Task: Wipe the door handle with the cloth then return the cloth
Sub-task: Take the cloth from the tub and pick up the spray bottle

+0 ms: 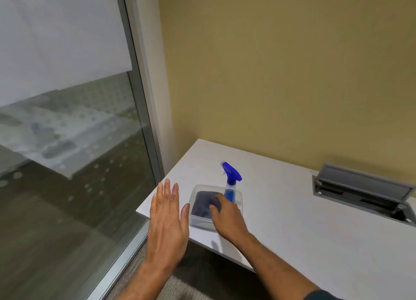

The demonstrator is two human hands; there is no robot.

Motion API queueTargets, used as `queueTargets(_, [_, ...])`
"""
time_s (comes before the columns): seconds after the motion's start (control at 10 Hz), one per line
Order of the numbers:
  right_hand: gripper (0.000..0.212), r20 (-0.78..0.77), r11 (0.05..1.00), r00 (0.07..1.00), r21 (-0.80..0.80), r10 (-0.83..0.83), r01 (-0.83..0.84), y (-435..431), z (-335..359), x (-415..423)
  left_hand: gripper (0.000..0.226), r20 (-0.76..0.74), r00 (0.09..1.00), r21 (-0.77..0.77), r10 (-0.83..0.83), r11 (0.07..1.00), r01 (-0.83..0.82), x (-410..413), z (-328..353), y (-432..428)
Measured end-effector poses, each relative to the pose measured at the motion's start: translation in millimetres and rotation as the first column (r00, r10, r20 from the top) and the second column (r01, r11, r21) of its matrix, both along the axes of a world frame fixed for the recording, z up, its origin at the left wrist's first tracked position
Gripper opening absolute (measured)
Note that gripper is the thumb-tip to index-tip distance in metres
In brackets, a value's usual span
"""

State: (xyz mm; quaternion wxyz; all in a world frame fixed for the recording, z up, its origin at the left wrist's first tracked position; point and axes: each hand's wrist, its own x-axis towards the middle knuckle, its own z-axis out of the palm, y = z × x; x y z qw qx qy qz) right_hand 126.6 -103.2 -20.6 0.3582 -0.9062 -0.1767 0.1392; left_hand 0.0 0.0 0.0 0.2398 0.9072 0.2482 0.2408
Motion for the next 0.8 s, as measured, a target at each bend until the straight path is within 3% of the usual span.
queueTargets(0.1, [0.048,-0.122,0.997,0.993,-0.078,0.002,-0.011,24,-20,15,0.070,-0.019,0.999,0.006,0.033,0.999,-0.033,5,-8,13])
queueTargets(0.3, [0.054,-0.112,0.992,0.993,-0.123,0.029,-0.043,49,-70,49,0.071,-0.101,0.995,-0.053,0.026,0.998,-0.031,8,-15,22])
queueTargets(0.4, [0.062,-0.038,0.964,0.998,-0.261,0.039,-0.048,62,-97,61,0.077,-0.170,0.985,-0.040,0.036,0.998,-0.043,8,-13,24])
queueTargets(0.5, [0.073,0.111,0.899,0.981,-0.427,0.159,-0.097,72,-116,73,0.111,-0.197,0.980,-0.047,0.036,0.998,-0.046,7,-14,28])
queueTargets(0.6, [0.085,0.135,0.856,0.958,-0.492,0.252,-0.156,79,-124,84,0.119,-0.203,0.979,-0.055,0.039,0.997,-0.051,7,-15,33])
queueTargets(0.8, [0.086,0.116,0.775,0.922,-0.586,0.370,-0.237,83,-131,99,0.108,-0.270,0.962,-0.047,0.048,0.997,-0.063,15,-17,42])
